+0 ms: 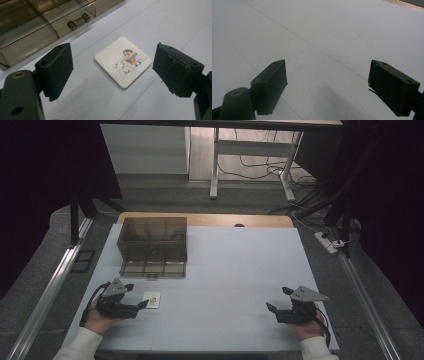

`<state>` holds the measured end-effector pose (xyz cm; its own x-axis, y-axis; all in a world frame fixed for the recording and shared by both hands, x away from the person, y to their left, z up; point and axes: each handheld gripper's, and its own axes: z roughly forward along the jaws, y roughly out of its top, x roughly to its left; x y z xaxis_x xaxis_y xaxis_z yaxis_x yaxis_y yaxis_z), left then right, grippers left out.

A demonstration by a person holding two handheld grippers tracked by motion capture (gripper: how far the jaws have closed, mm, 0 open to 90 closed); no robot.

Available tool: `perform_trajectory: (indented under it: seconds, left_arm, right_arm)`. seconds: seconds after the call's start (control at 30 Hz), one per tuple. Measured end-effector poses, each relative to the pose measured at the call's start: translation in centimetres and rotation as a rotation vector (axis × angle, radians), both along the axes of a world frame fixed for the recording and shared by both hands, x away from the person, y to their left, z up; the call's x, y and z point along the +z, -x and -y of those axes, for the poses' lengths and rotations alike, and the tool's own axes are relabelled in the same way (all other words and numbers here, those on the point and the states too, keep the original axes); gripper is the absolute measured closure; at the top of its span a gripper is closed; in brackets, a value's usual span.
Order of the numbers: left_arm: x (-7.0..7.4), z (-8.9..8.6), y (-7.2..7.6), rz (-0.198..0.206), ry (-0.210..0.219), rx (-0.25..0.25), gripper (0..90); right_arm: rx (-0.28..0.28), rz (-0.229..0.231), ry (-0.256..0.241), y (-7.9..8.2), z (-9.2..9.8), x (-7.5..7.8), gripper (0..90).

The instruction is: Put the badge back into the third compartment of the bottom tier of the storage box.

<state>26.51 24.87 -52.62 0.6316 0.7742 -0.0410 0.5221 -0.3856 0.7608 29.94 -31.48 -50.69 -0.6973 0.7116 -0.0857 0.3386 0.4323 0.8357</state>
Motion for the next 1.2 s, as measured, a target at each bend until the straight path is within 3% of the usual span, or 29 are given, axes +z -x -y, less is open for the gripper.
perform_trajectory:
  seconds: [0.47,0.57,0.6,0.77,1.2]
  left_arm:
    - [-0.09,0.10,-0.22,-0.008,-0.001,0.012,16.4]
    - [-0.09,0.38,-0.34,-0.007,-0.015,0.012,16.4]
    - [-0.10,0.42,-0.34,-0.006,-0.021,0.014,16.4]
    - [0.05,0.45,-0.27,-0.004,-0.015,0.030,16.4]
    - [0.38,0.81,-0.42,0.009,-0.010,0.010,16.4]
  right_arm:
    - [0.038,-0.001,-0.012,-0.31,-0.29,-0.12,15.4]
    - [0.030,0.013,0.014,-0.40,-0.26,0.04,15.4]
    - [0.037,0.014,-0.006,-0.55,-0.20,0.14,15.6]
    - [0.047,0.010,-0.009,-0.54,-0.27,0.01,15.8]
    - [0.042,0.003,-0.016,0.08,-0.18,0.17,16.0]
